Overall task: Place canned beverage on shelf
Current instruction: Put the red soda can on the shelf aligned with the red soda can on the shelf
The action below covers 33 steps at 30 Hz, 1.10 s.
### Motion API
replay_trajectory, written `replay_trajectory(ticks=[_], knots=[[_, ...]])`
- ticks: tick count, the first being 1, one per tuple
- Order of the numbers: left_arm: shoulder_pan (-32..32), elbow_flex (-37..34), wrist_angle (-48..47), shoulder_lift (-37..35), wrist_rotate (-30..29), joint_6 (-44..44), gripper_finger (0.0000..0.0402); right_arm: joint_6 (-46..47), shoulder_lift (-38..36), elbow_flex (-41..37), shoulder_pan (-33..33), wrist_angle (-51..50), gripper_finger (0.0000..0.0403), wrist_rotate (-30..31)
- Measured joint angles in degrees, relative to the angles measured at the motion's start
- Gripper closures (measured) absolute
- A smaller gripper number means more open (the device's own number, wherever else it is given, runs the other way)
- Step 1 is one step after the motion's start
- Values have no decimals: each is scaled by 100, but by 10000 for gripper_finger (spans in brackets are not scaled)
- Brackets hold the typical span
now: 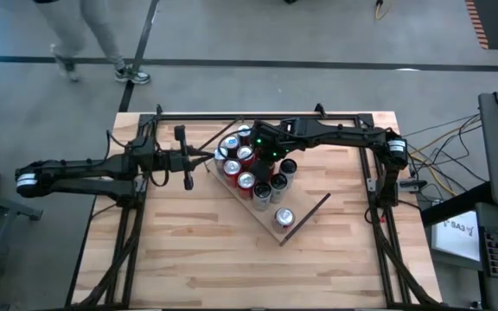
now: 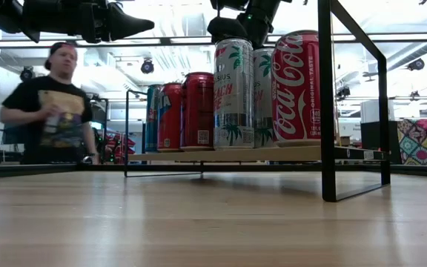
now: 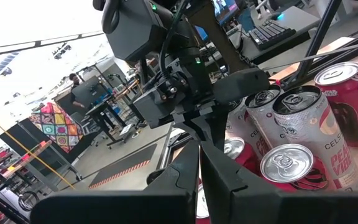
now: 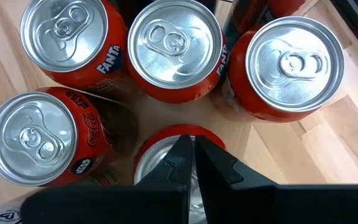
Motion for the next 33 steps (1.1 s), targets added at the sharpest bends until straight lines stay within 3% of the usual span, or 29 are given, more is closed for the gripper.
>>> replay_trajectory(ticks=[33], knots=[[-1, 0, 0, 0, 0, 41, 402, 220, -319, -3, 17, -281, 390, -199]])
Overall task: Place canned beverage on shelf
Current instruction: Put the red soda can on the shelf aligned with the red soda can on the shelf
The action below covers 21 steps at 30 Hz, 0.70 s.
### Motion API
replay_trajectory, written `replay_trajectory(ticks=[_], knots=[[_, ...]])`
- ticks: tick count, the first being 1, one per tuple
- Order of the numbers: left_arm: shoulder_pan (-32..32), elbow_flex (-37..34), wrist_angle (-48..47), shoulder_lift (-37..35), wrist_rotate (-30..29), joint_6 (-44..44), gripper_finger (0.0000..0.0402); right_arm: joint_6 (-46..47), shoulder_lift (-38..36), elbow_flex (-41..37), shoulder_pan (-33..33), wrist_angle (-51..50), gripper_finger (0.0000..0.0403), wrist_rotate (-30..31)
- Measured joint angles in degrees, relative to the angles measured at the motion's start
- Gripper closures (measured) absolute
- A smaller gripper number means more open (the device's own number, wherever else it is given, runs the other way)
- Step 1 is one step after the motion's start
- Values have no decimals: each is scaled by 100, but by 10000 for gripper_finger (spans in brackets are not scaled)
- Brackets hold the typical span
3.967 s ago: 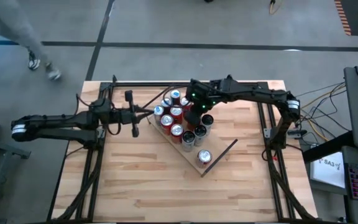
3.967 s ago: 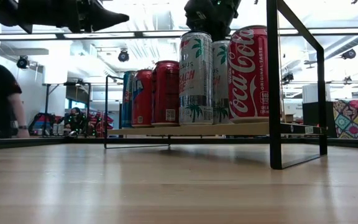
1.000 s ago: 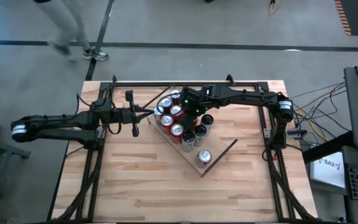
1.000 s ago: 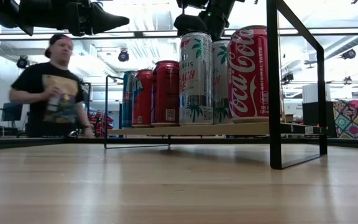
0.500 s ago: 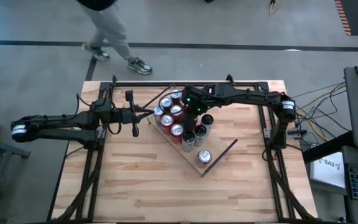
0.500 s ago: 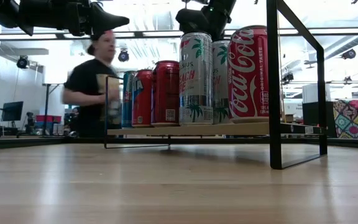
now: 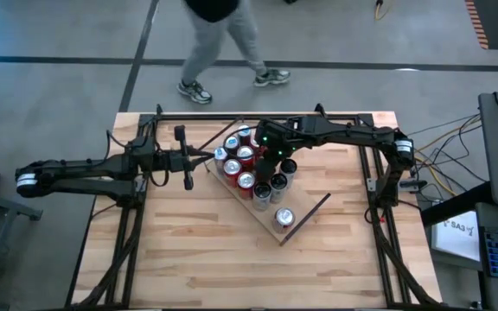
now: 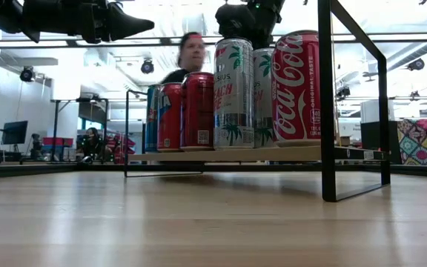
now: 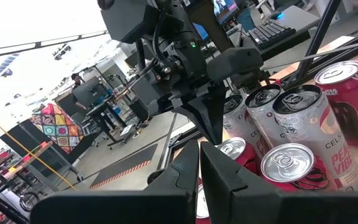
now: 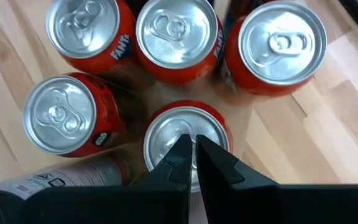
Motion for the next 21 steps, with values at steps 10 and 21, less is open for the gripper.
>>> replay_trajectory(ticks=[10, 21], knots=[[0, 0, 0, 0, 0, 0, 402, 50, 6, -7, 63, 3, 390, 52], [0, 0, 0, 0, 0, 0, 402, 123, 35, -76, 125, 43, 390, 454]])
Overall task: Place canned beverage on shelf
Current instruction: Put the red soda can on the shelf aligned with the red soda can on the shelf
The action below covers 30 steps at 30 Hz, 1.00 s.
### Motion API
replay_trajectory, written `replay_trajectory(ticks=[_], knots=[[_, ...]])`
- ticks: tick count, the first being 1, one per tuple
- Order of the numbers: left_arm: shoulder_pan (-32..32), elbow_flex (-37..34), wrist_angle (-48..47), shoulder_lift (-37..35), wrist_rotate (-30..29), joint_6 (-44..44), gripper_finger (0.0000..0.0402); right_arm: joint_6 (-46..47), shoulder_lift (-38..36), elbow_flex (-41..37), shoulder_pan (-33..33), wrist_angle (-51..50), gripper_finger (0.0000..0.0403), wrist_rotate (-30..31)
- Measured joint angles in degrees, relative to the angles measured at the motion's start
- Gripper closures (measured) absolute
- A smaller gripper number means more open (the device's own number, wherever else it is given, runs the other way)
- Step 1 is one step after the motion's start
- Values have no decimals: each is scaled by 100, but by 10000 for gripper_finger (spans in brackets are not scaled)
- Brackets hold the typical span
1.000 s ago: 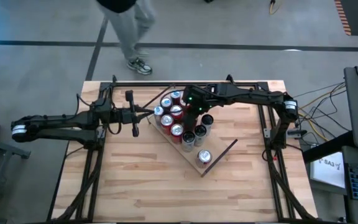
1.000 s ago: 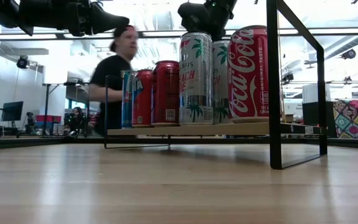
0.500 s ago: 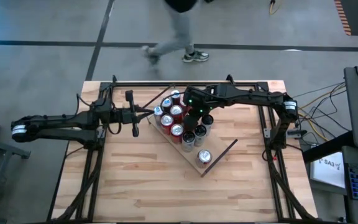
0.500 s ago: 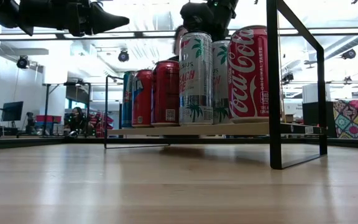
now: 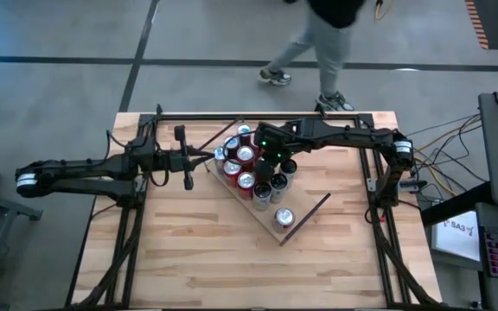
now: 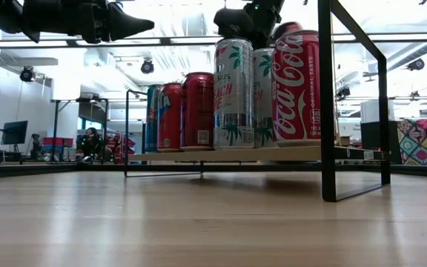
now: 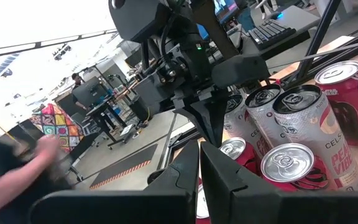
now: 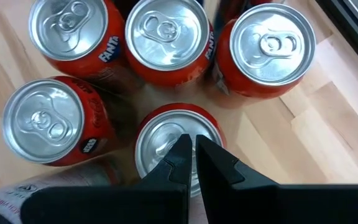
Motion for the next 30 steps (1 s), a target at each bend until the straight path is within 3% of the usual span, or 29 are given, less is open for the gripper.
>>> replay_trajectory(ticks=[30], knots=[[2, 0, 2, 0, 2, 22, 402, -44, 17, -444, 186, 1029, 390, 52]])
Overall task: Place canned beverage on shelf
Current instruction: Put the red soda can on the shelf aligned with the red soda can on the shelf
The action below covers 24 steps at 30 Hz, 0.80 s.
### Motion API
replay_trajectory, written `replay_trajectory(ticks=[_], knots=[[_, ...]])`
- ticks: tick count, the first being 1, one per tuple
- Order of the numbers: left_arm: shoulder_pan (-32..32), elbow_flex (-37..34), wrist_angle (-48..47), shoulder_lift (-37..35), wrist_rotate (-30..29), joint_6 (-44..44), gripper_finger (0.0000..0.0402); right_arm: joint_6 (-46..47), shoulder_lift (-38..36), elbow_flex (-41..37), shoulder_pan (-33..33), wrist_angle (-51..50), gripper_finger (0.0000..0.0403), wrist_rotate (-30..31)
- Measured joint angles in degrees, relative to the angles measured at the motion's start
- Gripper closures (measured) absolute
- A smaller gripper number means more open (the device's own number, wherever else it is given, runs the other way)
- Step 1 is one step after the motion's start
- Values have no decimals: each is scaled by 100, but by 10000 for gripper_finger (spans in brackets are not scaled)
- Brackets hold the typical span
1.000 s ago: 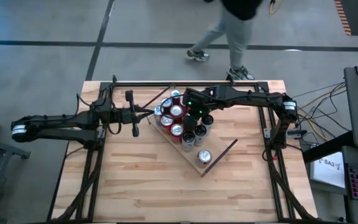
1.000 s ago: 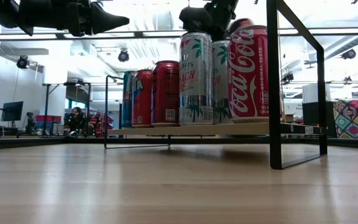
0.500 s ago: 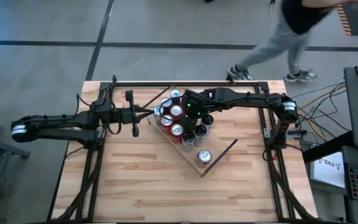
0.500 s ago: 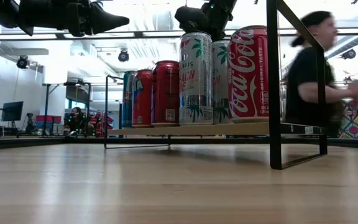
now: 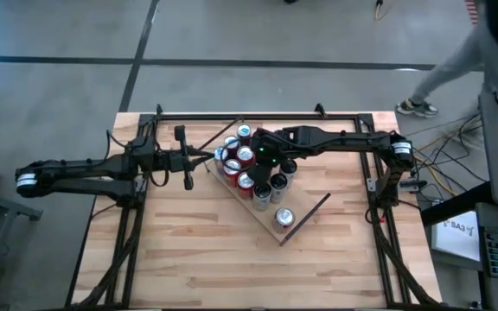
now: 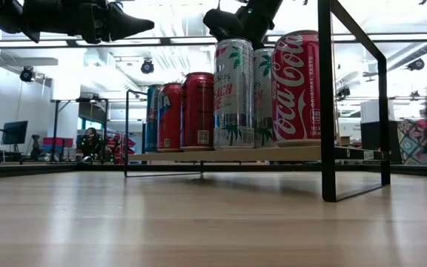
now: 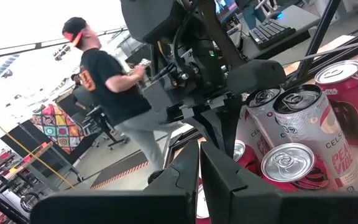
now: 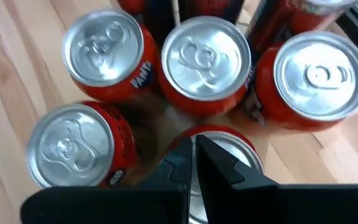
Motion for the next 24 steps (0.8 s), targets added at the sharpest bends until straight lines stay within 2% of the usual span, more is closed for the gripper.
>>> replay_trajectory(ticks=[9, 15, 20, 24], knots=[[0, 0, 0, 0, -2, 0, 402, -2, -31, 128, -1, -113, 390, 2], [-2, 0, 2, 0, -1, 0, 402, 364, -64, 603, -247, -887, 390, 21], [-2, 2, 37, -2, 0, 0, 402, 685, -5, 584, -528, -1455, 390, 55], [-2, 2, 40, -1, 0, 0, 402, 681, 0, 535, -559, -1503, 390, 146]])
